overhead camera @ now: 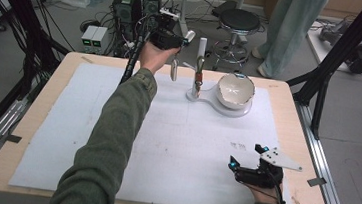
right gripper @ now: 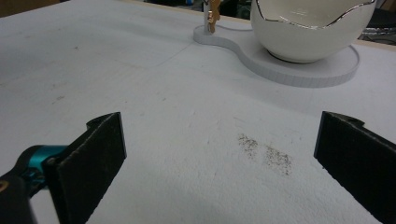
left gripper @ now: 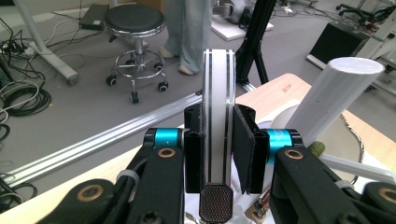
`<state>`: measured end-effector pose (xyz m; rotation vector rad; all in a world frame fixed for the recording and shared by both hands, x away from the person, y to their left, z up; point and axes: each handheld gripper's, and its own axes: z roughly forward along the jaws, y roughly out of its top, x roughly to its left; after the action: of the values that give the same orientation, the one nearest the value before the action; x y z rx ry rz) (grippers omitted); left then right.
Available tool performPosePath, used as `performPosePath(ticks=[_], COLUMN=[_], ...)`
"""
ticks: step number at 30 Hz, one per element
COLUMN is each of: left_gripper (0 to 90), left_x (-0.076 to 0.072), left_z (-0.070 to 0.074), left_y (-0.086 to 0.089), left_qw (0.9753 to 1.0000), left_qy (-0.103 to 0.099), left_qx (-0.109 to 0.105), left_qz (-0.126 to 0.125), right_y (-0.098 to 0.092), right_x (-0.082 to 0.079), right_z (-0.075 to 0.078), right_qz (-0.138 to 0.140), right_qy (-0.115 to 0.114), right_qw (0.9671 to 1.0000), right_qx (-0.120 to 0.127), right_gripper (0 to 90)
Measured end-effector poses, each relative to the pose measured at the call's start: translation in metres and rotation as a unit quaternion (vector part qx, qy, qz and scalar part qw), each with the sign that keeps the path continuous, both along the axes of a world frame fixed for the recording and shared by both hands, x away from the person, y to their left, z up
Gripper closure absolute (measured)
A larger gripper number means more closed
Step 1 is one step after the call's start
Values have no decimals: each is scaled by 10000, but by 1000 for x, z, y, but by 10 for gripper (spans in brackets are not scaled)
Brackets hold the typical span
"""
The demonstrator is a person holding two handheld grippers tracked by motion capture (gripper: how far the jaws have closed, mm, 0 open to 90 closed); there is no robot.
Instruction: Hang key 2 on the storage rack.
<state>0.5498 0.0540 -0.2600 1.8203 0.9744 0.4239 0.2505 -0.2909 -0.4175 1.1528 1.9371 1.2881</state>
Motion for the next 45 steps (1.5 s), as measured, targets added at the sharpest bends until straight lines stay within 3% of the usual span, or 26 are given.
performPosePath(ticks=[20,28,36,45], left_gripper=[750,749,749,747], left_x=[-2,-8,-7,-6], left_z=[-3,-4,-15,-26], left_y=[-19,-25,-25,-29], left_qw=[9998,9999,9992,9988], left_qy=[-131,-67,89,309], left_qx=[-146,-128,-377,-350], left_qz=[74,14,5,-147], right_y=[1,0,0,0], right_x=[0,-1,0,0], right_z=[-2,-1,-1,-1], right_qz=[23,-4,9,10], right_qy=[38,61,36,45], right_qw=[10000,10000,10000,10000], right_qx=[-35,-24,-22,-33], right_gripper=[11,10,11,10])
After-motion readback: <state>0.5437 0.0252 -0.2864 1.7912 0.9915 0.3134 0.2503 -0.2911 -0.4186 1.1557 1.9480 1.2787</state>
